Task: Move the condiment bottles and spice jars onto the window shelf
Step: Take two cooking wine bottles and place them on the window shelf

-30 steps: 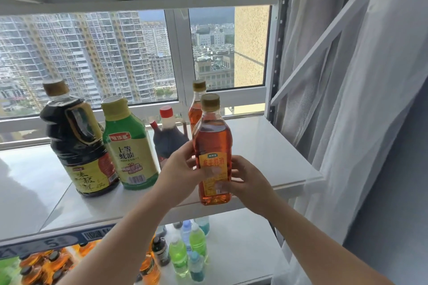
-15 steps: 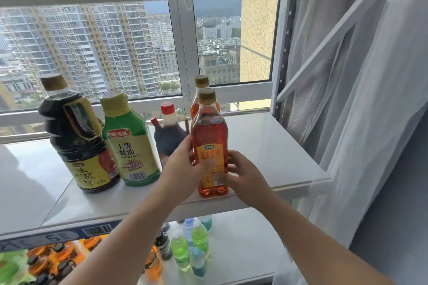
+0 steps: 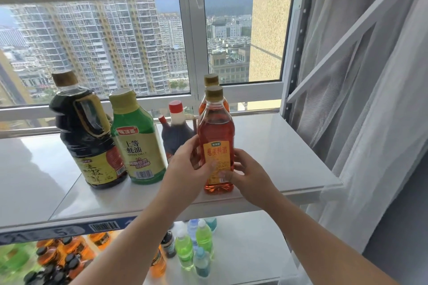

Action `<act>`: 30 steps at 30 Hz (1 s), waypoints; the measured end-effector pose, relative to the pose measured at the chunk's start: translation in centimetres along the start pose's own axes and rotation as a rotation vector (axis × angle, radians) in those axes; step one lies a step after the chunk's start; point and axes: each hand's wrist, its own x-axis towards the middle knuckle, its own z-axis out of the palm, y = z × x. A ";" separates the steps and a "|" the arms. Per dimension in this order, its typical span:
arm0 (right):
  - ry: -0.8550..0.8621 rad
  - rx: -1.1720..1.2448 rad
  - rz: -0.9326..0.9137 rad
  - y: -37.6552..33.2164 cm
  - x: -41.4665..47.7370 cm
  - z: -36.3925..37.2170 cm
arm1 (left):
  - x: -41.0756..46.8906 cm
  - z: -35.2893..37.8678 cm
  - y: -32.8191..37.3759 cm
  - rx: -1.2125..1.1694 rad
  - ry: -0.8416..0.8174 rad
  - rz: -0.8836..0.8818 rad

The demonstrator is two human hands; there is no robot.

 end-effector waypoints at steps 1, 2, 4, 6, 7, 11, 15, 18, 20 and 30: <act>0.006 0.001 0.001 0.0 0.1 0.0 | 0.1 0.0 -0.1 0.030 0.008 0.009; 0.013 0.003 0.002 0.1 0.1 0.1 | 0.2 0.0 -0.1 0.060 0.010 0.017; 0.016 0.003 0.001 0.0 0.2 0.1 | 0.4 0.0 -0.2 0.095 0.012 0.028; 0.014 0.001 0.006 0.0 0.4 0.0 | 0.5 0.1 -0.4 0.122 0.017 0.029; 0.014 0.001 0.008 0.0 0.5 0.0 | 0.5 0.2 -0.5 0.134 0.020 0.031; 0.020 0.015 0.006 0.1 0.8 -0.1 | 0.6 0.5 -0.6 0.142 0.005 0.021; 0.020 0.035 0.007 0.2 1.1 -0.2 | 0.6 0.6 -0.5 0.169 -0.012 0.021; 0.017 0.022 0.004 0.3 1.1 -0.3 | 0.8 0.5 -0.2 0.172 -0.015 0.004; 0.019 0.020 0.007 0.3 1.2 -0.3 | 0.7 0.5 0.0 0.178 -0.008 0.010; 0.052 -0.049 0.039 0.3 0.4 -0.1 | -0.5 0.5 -0.3 0.166 0.042 -0.001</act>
